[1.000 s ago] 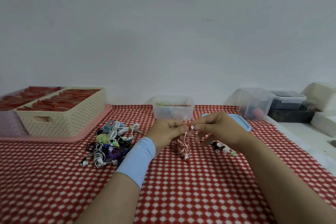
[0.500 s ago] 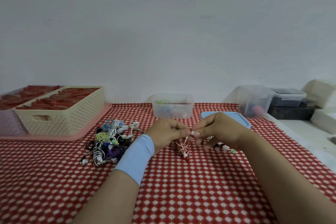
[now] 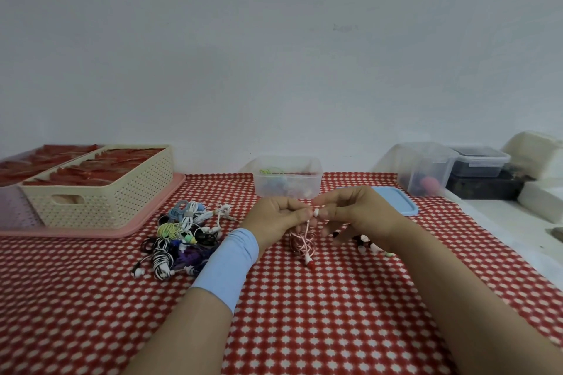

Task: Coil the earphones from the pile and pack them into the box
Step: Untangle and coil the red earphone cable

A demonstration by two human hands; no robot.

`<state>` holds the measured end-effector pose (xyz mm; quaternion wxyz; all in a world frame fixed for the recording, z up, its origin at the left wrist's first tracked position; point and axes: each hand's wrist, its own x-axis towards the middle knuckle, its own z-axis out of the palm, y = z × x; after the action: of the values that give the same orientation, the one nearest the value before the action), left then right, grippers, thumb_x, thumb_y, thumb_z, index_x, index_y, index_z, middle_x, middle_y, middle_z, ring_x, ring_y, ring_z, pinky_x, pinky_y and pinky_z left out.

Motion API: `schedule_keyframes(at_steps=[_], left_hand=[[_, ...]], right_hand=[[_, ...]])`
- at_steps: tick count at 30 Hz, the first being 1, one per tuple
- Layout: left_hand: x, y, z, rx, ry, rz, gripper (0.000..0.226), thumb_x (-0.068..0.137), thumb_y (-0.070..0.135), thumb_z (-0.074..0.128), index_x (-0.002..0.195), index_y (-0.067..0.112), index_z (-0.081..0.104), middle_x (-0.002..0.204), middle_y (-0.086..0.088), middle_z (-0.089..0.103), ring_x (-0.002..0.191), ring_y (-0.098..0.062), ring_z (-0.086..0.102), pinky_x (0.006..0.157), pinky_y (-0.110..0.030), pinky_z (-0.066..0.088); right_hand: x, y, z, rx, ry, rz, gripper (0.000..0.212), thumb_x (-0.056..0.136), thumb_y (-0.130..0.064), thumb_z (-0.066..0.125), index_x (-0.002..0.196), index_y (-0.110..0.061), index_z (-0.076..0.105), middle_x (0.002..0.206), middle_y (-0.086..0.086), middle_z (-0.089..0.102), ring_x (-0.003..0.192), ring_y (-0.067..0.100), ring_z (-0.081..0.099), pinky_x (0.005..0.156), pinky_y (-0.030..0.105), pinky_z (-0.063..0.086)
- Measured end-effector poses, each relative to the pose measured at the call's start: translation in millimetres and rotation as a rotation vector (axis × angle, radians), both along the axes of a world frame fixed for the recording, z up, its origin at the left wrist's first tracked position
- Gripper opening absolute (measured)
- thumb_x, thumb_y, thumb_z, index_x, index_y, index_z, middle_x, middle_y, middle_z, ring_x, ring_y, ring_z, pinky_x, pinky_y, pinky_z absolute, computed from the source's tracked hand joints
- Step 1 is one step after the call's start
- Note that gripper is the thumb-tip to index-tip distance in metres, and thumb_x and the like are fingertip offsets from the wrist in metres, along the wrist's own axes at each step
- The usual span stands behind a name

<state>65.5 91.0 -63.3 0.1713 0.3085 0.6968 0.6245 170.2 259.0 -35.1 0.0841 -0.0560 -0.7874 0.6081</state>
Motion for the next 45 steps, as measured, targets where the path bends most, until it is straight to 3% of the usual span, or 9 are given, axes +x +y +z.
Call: schedule_keyframes(at_steps=[5,13,19,28,33,40,45], left_hand=[[-0.7,-0.7,0.6,-0.005,0.005,0.002,0.011,0.086,0.009,0.072,0.097,0.006,0.075,0.085,-0.008,0.077,0.062,-0.006,0.062,0.069,-0.020,0.053],[1.1,-1.5,1.4,-0.019,0.022,-0.017,0.011,0.086,0.012,0.073,0.097,0.012,0.075,0.086,-0.006,0.078,0.067,-0.008,0.065,0.074,-0.021,0.056],[1.0,-1.2,0.4,-0.018,0.031,-0.014,0.015,0.086,0.011,0.073,0.101,0.008,0.075,0.086,-0.007,0.077,0.067,-0.007,0.066,0.071,-0.019,0.054],[0.6,-2.8,0.4,-0.016,0.033,-0.040,0.012,0.087,0.013,0.072,0.098,0.009,0.076,0.087,-0.007,0.077,0.064,-0.005,0.063,0.069,-0.019,0.052],[2.3,-3.7,2.2,-0.015,0.028,-0.090,0.007,0.087,0.010,0.071,0.093,0.009,0.076,0.081,-0.005,0.077,0.066,-0.007,0.065,0.067,-0.017,0.052],[0.2,-4.3,0.9,-0.067,0.080,-0.082,0.005,0.083,0.013,0.076,0.086,0.016,0.078,0.082,-0.005,0.076,0.067,-0.008,0.063,0.073,-0.025,0.054],[2.2,-1.7,-0.4,0.032,-0.024,-0.088,0.005,0.086,0.005,0.071,0.088,0.006,0.075,0.076,-0.005,0.075,0.069,-0.012,0.067,0.069,-0.022,0.054]], right_hand=[[1.4,1.9,3.2,0.058,0.018,-0.001,0.016,0.090,-0.007,0.072,0.102,-0.014,0.080,0.090,0.012,0.078,0.078,0.025,0.074,0.075,0.047,0.061],[2.2,0.6,3.7,0.089,0.023,-0.042,0.018,0.087,-0.004,0.074,0.103,-0.013,0.077,0.085,0.010,0.078,0.071,0.024,0.074,0.060,0.033,0.061],[1.7,2.1,2.6,0.078,0.030,-0.046,0.012,0.084,-0.010,0.078,0.096,-0.010,0.080,0.080,0.008,0.077,0.072,0.022,0.072,0.060,0.033,0.061],[7.9,3.4,7.0,0.082,-0.009,0.053,0.014,0.092,-0.012,0.070,0.102,-0.012,0.080,0.097,0.010,0.078,0.078,0.021,0.070,0.068,0.036,0.061],[8.1,3.2,7.5,0.071,-0.055,0.060,0.012,0.085,-0.015,0.076,0.095,-0.011,0.081,0.085,0.009,0.078,0.073,0.018,0.071,0.063,0.033,0.059],[5.7,1.9,5.1,0.067,-0.101,0.062,0.011,0.087,-0.012,0.075,0.095,-0.008,0.080,0.088,0.011,0.078,0.070,0.015,0.070,0.059,0.030,0.057],[2.3,-0.2,0.8,-0.009,-0.082,0.041,0.009,0.091,-0.009,0.070,0.095,-0.006,0.078,0.077,0.005,0.075,0.065,0.014,0.068,0.058,0.030,0.058]])
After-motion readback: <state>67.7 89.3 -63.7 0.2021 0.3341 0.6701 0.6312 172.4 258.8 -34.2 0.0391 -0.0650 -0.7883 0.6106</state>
